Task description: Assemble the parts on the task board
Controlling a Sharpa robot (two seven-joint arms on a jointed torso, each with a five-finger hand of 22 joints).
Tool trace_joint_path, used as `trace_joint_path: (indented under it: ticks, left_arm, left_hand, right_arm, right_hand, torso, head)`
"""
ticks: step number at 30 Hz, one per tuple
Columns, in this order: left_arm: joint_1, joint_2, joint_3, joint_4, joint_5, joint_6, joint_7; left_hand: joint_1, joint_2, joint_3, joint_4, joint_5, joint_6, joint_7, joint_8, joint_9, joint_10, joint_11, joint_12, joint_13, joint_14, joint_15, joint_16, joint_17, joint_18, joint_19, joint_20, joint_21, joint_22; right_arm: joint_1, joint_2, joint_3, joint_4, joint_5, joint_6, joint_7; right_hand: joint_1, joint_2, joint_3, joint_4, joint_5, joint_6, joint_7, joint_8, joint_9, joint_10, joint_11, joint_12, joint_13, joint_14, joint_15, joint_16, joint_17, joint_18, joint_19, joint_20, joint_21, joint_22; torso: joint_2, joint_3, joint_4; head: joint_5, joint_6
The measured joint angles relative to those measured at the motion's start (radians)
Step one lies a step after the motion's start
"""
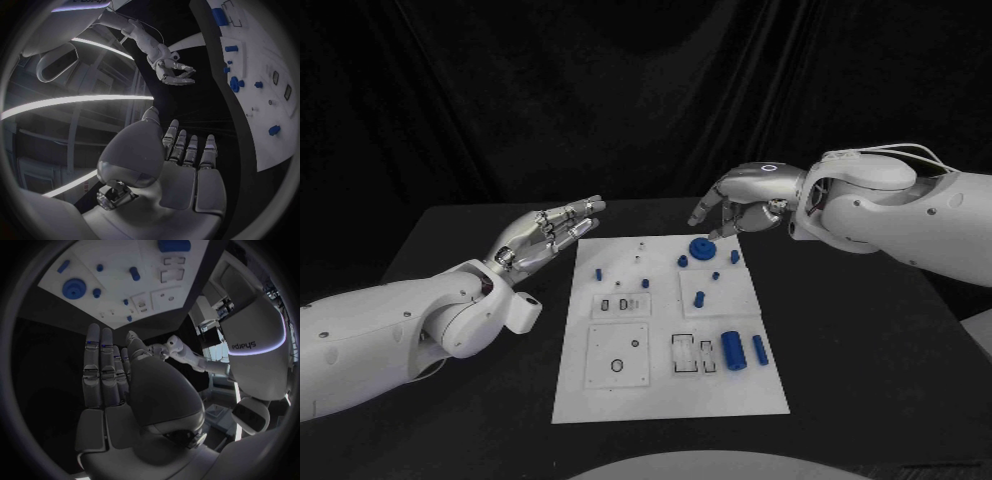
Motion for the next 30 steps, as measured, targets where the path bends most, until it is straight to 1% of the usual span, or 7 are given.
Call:
trace_joint_path:
  ticks: [4,8,11,18,21,26,30]
  left_arm:
    - [0.017,-0.023,-0.002,0.023,-0.003,-0.004,0.000]
    - [0.037,-0.051,-0.002,0.054,-0.005,-0.012,0.000]
    - [0.048,-0.074,-0.001,0.082,-0.006,-0.019,0.000]
    - [0.056,-0.116,-0.001,0.124,-0.007,-0.035,0.000]
    - [0.059,-0.124,-0.002,0.137,-0.007,-0.042,0.001]
    - [0.063,-0.128,-0.001,0.147,-0.008,-0.049,0.001]
    - [0.064,-0.132,-0.001,0.150,-0.008,-0.050,0.001]
  left_hand:
    - [0.005,-0.005,0.000,0.000,0.011,-0.010,0.002,-0.006,-0.001,-0.023,-0.003,-0.019,-0.004,-0.019,0.005,-0.011,-0.004,0.000,-0.004,0.004,0.000,-0.002]
    - [0.009,-0.001,0.000,0.000,0.014,-0.011,0.000,-0.007,-0.001,-0.028,-0.009,-0.023,-0.004,-0.023,0.006,-0.011,-0.004,0.000,-0.004,0.004,0.000,-0.002]
    - [0.009,-0.001,0.000,0.000,0.022,-0.020,-0.001,-0.007,-0.002,-0.032,-0.006,-0.027,-0.005,-0.024,0.007,-0.015,-0.004,0.000,-0.004,0.004,0.000,-0.002]
    - [0.019,-0.002,0.000,0.000,0.031,-0.038,-0.005,-0.011,-0.003,-0.047,-0.013,-0.039,-0.006,-0.043,0.003,-0.026,-0.008,0.000,-0.009,0.009,-0.008,-0.004]
    - [0.019,-0.002,-0.003,-0.003,0.035,-0.050,-0.005,-0.015,-0.003,-0.057,-0.013,-0.046,-0.007,-0.074,-0.018,-0.044,-0.014,0.000,-0.029,-0.007,-0.021,-0.009]
    - [0.022,0.001,-0.006,0.000,0.035,-0.080,-0.014,-0.015,-0.006,-0.083,-0.028,-0.064,-0.010,-0.108,-0.052,-0.056,-0.020,0.000,-0.063,-0.035,-0.039,-0.015]
    - [0.022,0.001,-0.006,0.000,0.035,-0.085,-0.016,-0.019,-0.007,-0.090,-0.028,-0.064,-0.011,-0.115,-0.052,-0.056,-0.022,0.000,-0.066,-0.038,-0.044,-0.015]
  right_arm:
    - [0.011,-0.007,0.000,0.022,-0.111,-0.002,-0.028]
    - [0.017,-0.022,0.000,0.038,-0.179,-0.020,-0.052]
    - [0.018,-0.030,0.000,0.049,-0.211,-0.039,-0.071]
    - [0.019,-0.031,0.000,0.061,-0.244,-0.076,-0.110]
    - [0.019,-0.031,0.000,0.063,-0.253,-0.089,-0.127]
    - [0.016,-0.026,0.000,0.062,-0.262,-0.104,-0.153]
    - [0.005,-0.014,0.000,0.051,-0.267,-0.114,-0.169]
  right_hand:
    - [-0.016,-0.016,0.026,-0.001,0.000,0.002,-0.014,-0.013,-0.001,0.020,-0.020,-0.023,0.000,0.104,-0.038,0.040,0.040,0.000,0.103,-0.033,0.046,0.023]
    - [-0.033,-0.033,0.055,0.006,0.004,0.017,-0.004,-0.018,-0.001,0.061,-0.025,-0.041,0.000,0.115,-0.049,0.122,0.097,0.000,0.164,-0.052,0.086,0.047]
    - [-0.042,-0.042,0.086,0.009,0.028,0.053,-0.011,-0.018,0.002,0.086,-0.029,-0.058,0.000,0.115,-0.060,0.200,0.143,0.000,0.181,-0.061,0.112,0.066]
    - [-0.067,-0.081,0.164,0.026,0.058,0.071,-0.013,-0.035,0.003,0.134,-0.031,-0.087,0.000,0.115,-0.067,0.338,0.218,0.000,0.184,-0.064,0.180,0.119]
    - [-0.079,-0.095,0.174,0.034,0.041,0.071,-0.013,-0.040,0.003,0.137,-0.034,-0.091,0.000,0.115,-0.067,0.367,0.232,0.000,0.187,-0.068,0.196,0.133]
    - [-0.096,-0.112,0.182,0.042,0.015,0.071,-0.013,-0.046,0.003,0.141,-0.030,-0.095,0.001,0.115,-0.067,0.390,0.244,0.000,0.188,-0.068,0.212,0.148]
    - [-0.120,-0.116,0.181,0.048,-0.008,0.072,-0.008,-0.050,0.005,0.152,-0.026,-0.097,0.003,0.115,-0.067,0.404,0.251,0.000,0.187,-0.068,0.222,0.160]
  torso:
    - [0.025,-0.0071,0.0083]
    - [0.046,-0.0110,0.0132]
    - [0.063,-0.0134,0.0164]
    - [0.096,-0.0190,0.0251]
    - [0.110,-0.0202,0.0264]
    - [0.125,-0.0217,0.0281]
    - [0.133,-0.0223,0.0301]
  head:
    - [-0.003,0.009]
    - [-0.005,0.019]
    - [-0.008,0.024]
    - [-0.022,0.023]
    - [-0.023,0.023]
    - [-0.025,0.024]
    - [-0.030,0.024]
